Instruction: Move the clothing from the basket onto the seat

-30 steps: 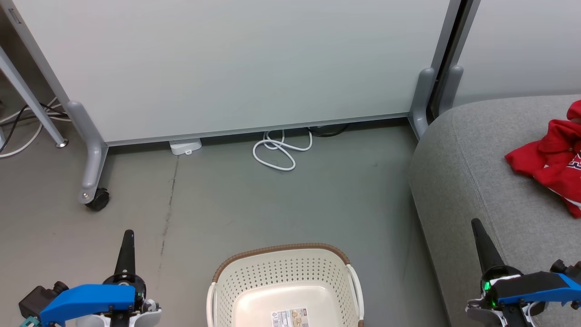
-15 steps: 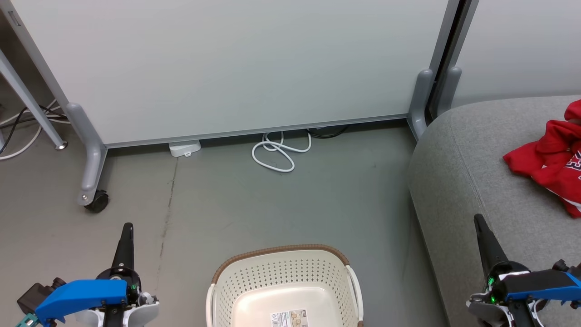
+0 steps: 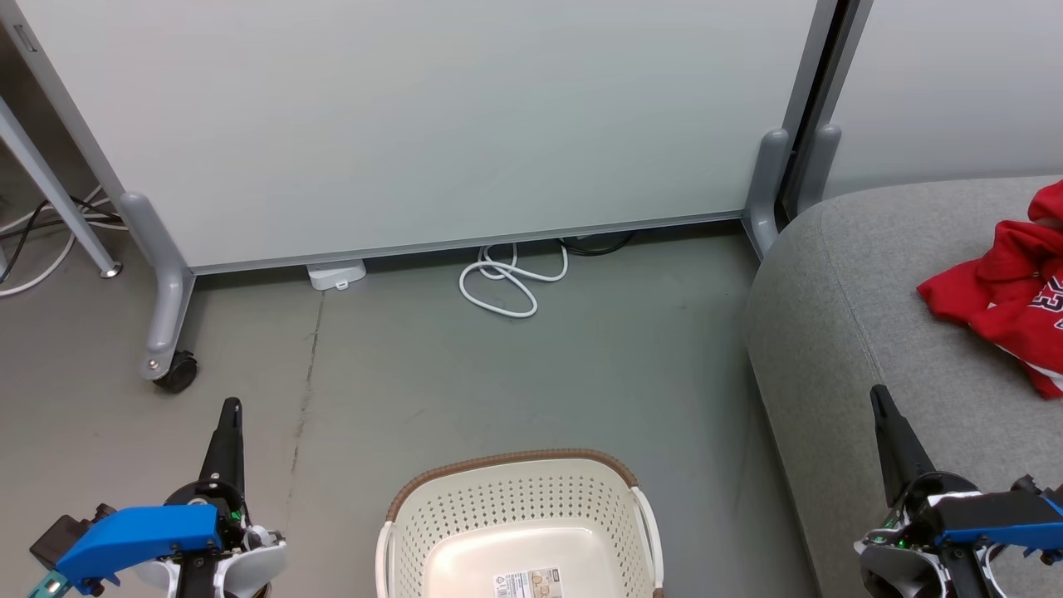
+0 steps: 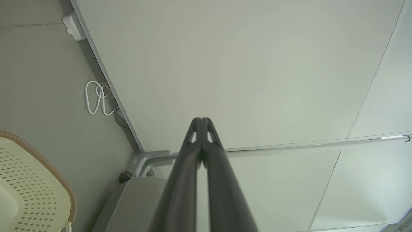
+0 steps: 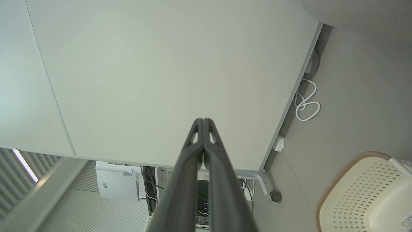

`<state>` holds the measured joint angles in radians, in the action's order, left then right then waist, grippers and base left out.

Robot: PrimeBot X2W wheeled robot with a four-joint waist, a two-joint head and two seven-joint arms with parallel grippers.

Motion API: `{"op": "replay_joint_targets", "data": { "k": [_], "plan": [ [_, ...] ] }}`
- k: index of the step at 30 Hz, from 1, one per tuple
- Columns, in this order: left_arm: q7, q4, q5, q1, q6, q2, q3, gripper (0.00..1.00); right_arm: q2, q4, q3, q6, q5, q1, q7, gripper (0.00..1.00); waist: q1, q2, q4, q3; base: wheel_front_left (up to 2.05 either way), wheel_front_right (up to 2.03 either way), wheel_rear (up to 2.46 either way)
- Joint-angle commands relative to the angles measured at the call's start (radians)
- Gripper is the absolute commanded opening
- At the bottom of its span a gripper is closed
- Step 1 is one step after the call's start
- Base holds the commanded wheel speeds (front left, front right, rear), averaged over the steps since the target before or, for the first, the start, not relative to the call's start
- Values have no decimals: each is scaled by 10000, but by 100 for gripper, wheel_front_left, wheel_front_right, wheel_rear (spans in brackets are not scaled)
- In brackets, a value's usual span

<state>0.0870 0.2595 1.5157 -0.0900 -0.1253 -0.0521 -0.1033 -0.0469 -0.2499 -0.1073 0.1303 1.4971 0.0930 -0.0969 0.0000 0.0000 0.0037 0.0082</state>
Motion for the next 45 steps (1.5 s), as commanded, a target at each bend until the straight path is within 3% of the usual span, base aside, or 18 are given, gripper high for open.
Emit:
{"op": "replay_joint_targets", "data": {
  "k": [1,16,45],
  "plan": [
    [62,-73,131,-178,-86,-3,-49,0,-53,62,-32,7,182,157,-42,0,0,0,-2,-3,0,0,0],
    [316,-175,1009,-260,-97,26,-137,0,-58,70,-84,7,1210,222,-202,0,0,0,-37,-51,0,0,0],
    [307,-172,982,-240,-96,24,-131,0,-57,67,-78,7,1173,204,-194,0,0,0,-37,-51,0,0,0]
  ]
}}
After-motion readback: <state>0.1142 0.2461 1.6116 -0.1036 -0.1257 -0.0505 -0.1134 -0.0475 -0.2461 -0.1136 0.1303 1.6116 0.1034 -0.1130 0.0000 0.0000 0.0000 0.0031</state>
